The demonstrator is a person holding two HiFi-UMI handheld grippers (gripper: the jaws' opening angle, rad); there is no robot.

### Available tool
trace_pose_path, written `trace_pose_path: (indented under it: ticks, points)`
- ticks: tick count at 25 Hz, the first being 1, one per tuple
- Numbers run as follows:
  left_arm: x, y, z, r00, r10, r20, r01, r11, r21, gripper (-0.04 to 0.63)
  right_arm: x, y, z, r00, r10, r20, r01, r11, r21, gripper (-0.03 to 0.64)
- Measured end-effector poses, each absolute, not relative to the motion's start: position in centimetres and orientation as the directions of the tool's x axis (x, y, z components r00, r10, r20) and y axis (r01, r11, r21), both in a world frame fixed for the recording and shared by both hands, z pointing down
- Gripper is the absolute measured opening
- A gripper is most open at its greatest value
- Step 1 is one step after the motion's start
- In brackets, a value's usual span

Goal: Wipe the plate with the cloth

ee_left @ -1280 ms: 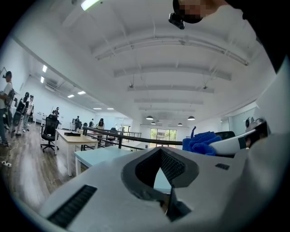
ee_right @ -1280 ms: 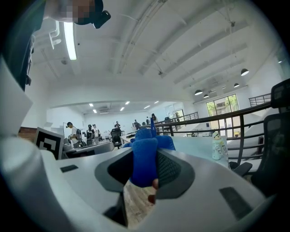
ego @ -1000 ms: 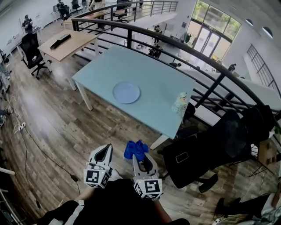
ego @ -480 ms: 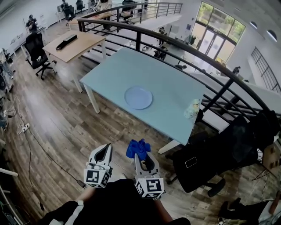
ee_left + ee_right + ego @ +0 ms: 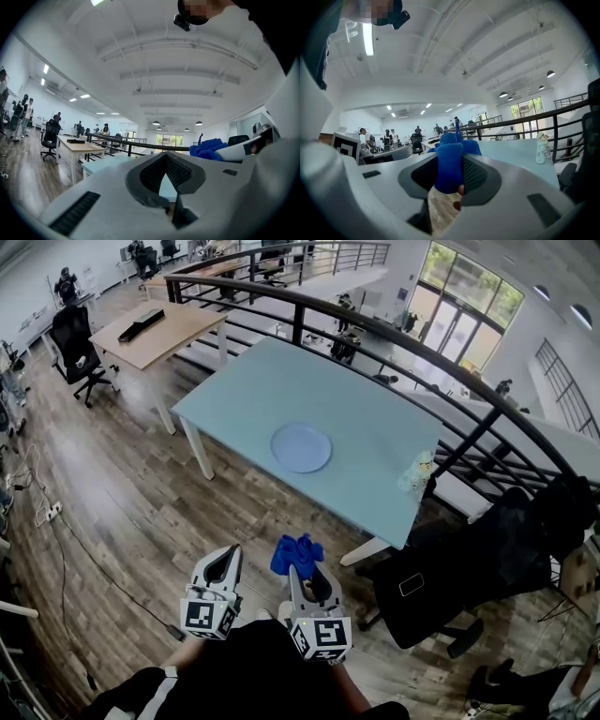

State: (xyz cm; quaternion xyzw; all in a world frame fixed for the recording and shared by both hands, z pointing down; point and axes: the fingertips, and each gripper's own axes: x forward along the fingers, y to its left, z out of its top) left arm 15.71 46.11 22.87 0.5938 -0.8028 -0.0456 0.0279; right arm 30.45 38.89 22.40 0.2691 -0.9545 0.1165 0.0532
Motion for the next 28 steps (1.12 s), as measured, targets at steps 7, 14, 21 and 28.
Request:
trace_pose_path:
  ticks: [7,14,21,28]
  points:
    - [14.5,44.9,23.3,-0.296,-0.955,-0.011,-0.950,0.293,0.106,0.002,29.0,37.1,23.2,-0.846,-0.505,0.170,-0.531,0.824,-0.199,0.118]
    - [11.2,43.4,23.6,-0.321,-0.947,-0.013,-0.943,0.319,0.094,0.002,26.0,35.0,23.6,-0.856,-0.494,0.156,-0.517,0.833,-0.198,0.118]
    - [7.9,41.0,24.3,-0.333,-0.943,0.003,-0.939,0.332,0.094,0.002,22.5,32.4,24.2,-0.862,-0.477,0.173,-0.505,0.838,-0.207,0.118]
    - [4.5,38.6,24.4,-0.357,-0.934,0.012,-0.930,0.356,0.091,0.002,19.0,29.4,24.1,-0.869,-0.460,0.182,-0.491,0.847,-0.205,0.118]
